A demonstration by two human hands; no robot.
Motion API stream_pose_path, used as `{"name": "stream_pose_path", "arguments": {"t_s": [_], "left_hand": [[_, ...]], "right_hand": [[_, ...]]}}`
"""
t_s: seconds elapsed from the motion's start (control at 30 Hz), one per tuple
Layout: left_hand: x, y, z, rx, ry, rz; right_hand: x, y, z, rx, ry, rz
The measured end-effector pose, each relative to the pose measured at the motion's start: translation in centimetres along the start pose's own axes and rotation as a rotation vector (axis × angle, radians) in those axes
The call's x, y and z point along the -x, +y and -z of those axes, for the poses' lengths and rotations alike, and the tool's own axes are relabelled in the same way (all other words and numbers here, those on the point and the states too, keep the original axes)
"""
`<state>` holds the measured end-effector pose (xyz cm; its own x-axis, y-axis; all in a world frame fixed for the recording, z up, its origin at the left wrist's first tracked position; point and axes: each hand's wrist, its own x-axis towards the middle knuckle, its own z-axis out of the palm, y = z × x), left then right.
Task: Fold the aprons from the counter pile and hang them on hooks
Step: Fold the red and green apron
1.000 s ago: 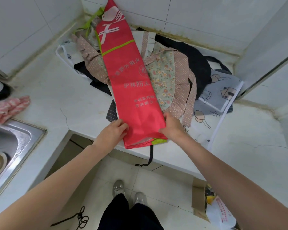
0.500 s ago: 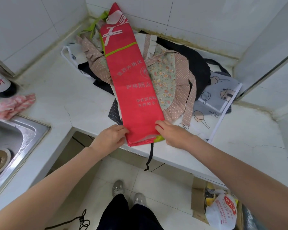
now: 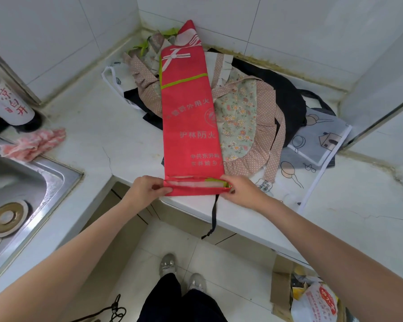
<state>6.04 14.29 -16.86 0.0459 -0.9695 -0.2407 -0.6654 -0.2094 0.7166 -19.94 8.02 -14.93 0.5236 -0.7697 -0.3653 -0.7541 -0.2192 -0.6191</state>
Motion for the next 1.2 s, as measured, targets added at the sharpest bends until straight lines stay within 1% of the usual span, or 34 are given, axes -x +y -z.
{"name": "stream_pose_path", "arguments": {"t_s": [0.03,0.1,0.27,0.43,0.5,0.53,0.57,0.6,0.63,0.67,0.7,0.73,0.77,0.8,0.87,0.9,0.93,0.97,1.0,1.03,1.1,1.13,1.17,1.2], "left_hand": [[-0.3,0.0,0.0,0.024,0.001,0.034],[-0.7,0.0,0.0,0.056,0.007,0.091],[-1.5,0.0,0.2,0.052,0.024,0.185],[-1.8,0.5,0.0,-0.076,0.087,0.182],[-1.8,1.4,-0.1,-0.220,0.154,0.198],[-1.9,1.8,-0.2,-0.344,0.238,0.135],[-2.1,2.2,-0.3,-0.454,0.328,-0.013],[-2.4,2.6,-0.7,-0.529,0.370,-0.210],[-2.6,2.9,-1.0,-0.589,0.342,-0.394],[-3.1,2.9,-1.6,-0.668,0.250,-0.530],[-3.5,2.7,-2.1,-0.746,0.114,-0.576],[-3.8,2.4,-2.5,-0.803,-0.014,-0.544],[-3.9,2.3,-2.8,-0.846,-0.109,-0.495],[-4.0,2.2,-2.9,-0.878,-0.152,-0.466],[-4.2,2.1,-3.0,-0.903,-0.171,-0.463],[-4.3,1.9,-2.9,-0.898,-0.159,-0.478],[-4.5,1.6,-2.9,-0.888,-0.149,-0.506],[-4.6,1.5,-2.8,-0.869,-0.151,-0.534],[-4.7,1.2,-2.8,-0.844,-0.172,-0.548],[-4.7,1.1,-2.7,-0.828,-0.192,-0.551],[-4.7,0.9,-2.6,-0.831,-0.191,-0.556],[-4.7,0.8,-2.6,-0.835,-0.181,-0.552],[-4.8,0.8,-2.5,-0.840,-0.173,-0.542],[-4.8,0.7,-2.5,-0.849,-0.163,-0.533]], "right_hand": [[-0.4,0.1,0.2,-0.077,0.015,-0.054],[-1.1,-0.2,0.7,-0.126,0.036,-0.120],[-2.9,-0.9,0.3,-0.017,0.097,-0.187],[-4.5,-1.4,0.3,0.012,0.070,-0.299],[-5.0,-1.5,0.3,0.005,0.065,-0.333],[-5.1,-1.5,0.3,-0.008,0.065,-0.349],[-5.3,-1.5,0.3,-0.016,0.067,-0.360],[-5.4,-1.4,0.3,-0.020,0.067,-0.368],[-5.5,-1.4,0.3,-0.019,0.069,-0.373],[-5.6,-1.5,0.3,-0.013,0.070,-0.378],[-5.7,-1.5,0.3,-0.007,0.070,-0.384],[-5.8,-1.5,0.3,-0.007,0.068,-0.393],[-5.9,-1.5,0.3,-0.015,0.070,-0.400],[-5.9,-1.6,0.3,-0.036,0.074,-0.408],[-5.7,-1.5,0.4,-0.034,0.123,-0.409],[-5.3,-1.6,0.4,0.042,0.192,-0.385],[-4.9,-1.6,0.3,0.169,0.295,-0.337],[-4.5,-1.8,0.3,0.290,0.391,-0.253],[-4.2,-2.1,0.4,0.379,0.429,-0.133],[-4.1,-2.4,0.4,0.432,0.395,0.006],[-4.6,-3.2,0.6,0.560,0.204,0.234],[-5.2,-3.4,0.4,0.622,0.125,0.300],[-6.0,-3.4,0.2,0.671,0.049,0.322],[-6.6,-3.1,0.2,0.675,-0.024,0.290]]}}
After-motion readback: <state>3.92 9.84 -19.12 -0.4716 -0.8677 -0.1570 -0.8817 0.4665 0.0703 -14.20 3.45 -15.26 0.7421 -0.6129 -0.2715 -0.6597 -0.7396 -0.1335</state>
